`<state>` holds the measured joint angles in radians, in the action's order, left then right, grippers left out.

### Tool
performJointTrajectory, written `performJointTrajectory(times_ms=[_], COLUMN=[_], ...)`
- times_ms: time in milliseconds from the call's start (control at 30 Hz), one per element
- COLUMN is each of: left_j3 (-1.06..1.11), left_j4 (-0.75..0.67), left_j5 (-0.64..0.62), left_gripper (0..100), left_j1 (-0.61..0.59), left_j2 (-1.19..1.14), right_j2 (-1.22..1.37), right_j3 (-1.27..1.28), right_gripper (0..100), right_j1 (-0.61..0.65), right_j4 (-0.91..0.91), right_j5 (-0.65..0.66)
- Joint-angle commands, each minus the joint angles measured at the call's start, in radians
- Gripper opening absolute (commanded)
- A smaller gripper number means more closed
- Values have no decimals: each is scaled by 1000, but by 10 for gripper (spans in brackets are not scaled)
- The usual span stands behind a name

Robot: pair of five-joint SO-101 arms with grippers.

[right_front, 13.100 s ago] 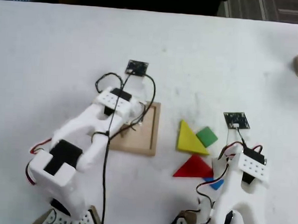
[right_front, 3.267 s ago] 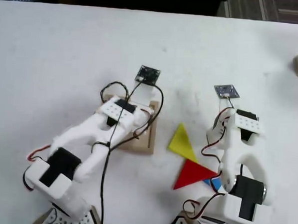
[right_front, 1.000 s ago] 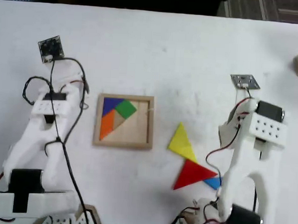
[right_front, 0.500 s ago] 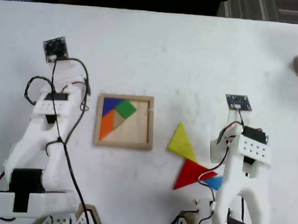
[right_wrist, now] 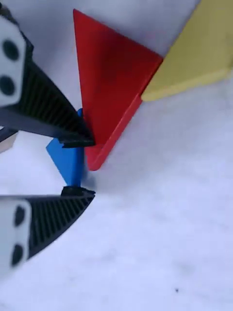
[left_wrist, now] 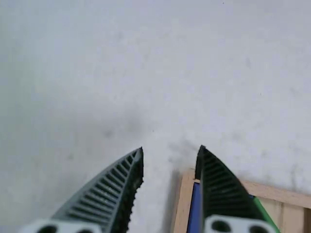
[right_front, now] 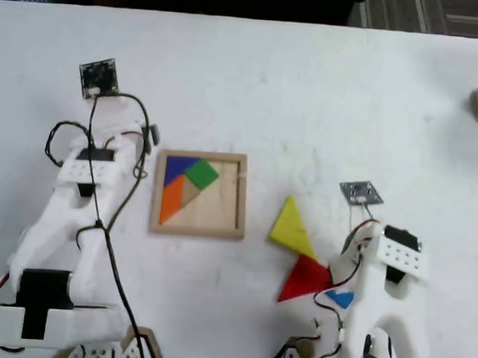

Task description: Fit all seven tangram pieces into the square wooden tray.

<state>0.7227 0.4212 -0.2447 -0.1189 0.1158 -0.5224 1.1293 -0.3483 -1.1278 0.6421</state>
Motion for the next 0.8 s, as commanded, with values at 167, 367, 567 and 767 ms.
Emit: performJointTrajectory(times_ms=[167,367,567,767], left_j3=[-68,-173,-192,-196], left_j4=[3,107,123,123], left_j5=[5,5,8,6], left_gripper=[195,195,195,195], left_j1=[25,24,24,24], left_j2=[-53,-137,-157,-162], right_j2=[-7,-102,-501,-611], right_j3=[11,17,135,150], right_gripper=[17,18,17,17], right_j1=[-67,-68,-70,-176], right_j4=[-21,-21,-137,-176], right_j5=[51,52,293,322])
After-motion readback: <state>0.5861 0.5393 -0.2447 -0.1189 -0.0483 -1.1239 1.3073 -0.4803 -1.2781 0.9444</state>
